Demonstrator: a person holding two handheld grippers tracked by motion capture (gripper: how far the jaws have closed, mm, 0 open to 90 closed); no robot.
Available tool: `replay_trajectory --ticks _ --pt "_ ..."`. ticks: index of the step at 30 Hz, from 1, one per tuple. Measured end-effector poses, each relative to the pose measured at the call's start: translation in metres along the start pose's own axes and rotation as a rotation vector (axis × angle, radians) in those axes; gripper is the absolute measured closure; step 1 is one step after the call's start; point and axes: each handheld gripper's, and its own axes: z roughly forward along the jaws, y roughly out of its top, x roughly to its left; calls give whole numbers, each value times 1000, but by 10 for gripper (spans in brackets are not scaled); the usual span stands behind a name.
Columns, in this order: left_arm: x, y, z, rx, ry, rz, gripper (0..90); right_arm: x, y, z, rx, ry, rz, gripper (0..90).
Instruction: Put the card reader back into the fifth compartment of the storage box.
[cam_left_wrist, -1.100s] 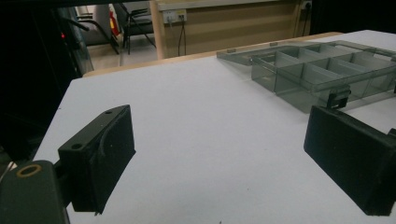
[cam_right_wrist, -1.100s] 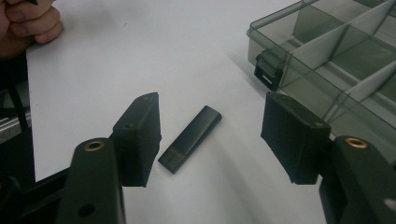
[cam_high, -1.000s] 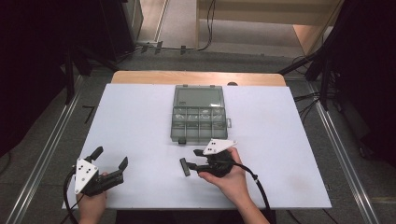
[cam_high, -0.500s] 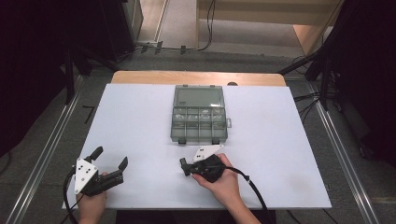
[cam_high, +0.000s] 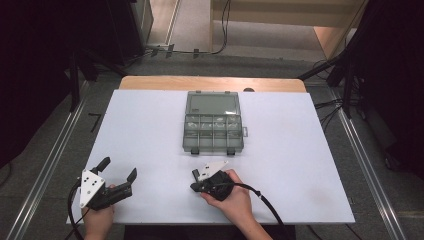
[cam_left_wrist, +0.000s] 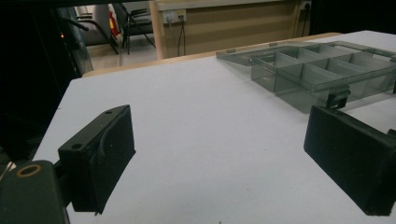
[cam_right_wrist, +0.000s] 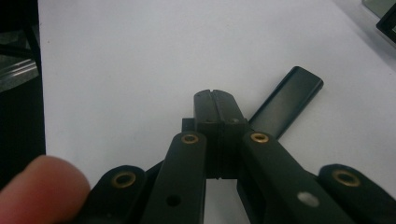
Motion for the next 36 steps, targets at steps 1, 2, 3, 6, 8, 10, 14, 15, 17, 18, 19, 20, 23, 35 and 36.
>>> replay_trajectory --ticks 1,2,3,6,8,10,14,15,17,18,19,20,23,35,36 --pt "0 0 0 0 0 0 89 0 0 0 2 -6 2 875" --pt "0 0 0 0 1 0 89 0 0 -1 5 -17 -4 875" --pt "0 0 0 0 0 -1 89 0 -1 -2 7 -20 -1 875" --pt "0 0 0 0 -1 -1 89 -2 -2 -4 7 -26 8 875" --pt "0 0 0 -1 -1 0 89 -5 -4 -6 4 -37 15 875" --pt "0 0 0 0 -1 0 89 -7 -6 -8 5 -45 23 875" --pt "0 0 0 -1 -1 -1 89 -12 -9 -13 10 -74 24 872" --pt "0 0 0 0 0 -1 89 -13 -9 -14 13 -79 19 857" --pt "0 0 0 1 0 -1 89 -16 -8 -17 6 -82 15 807" --pt "0 0 0 1 -1 0 89 -17 -8 -20 -9 -73 23 768" --pt "0 0 0 1 0 -1 89 -19 -7 -23 -23 -72 26 747" --pt "0 0 0 0 -1 -1 89 -21 -5 -26 -36 -70 24 718" --pt "0 0 0 1 0 0 89 -26 1 -30 -46 -76 28 646" --pt "1 0 0 -1 -4 0 89 -35 17 -11 28 -67 0 617" --pt "1 0 0 -1 -4 -1 89 -35 17 -9 33 -68 1 617"
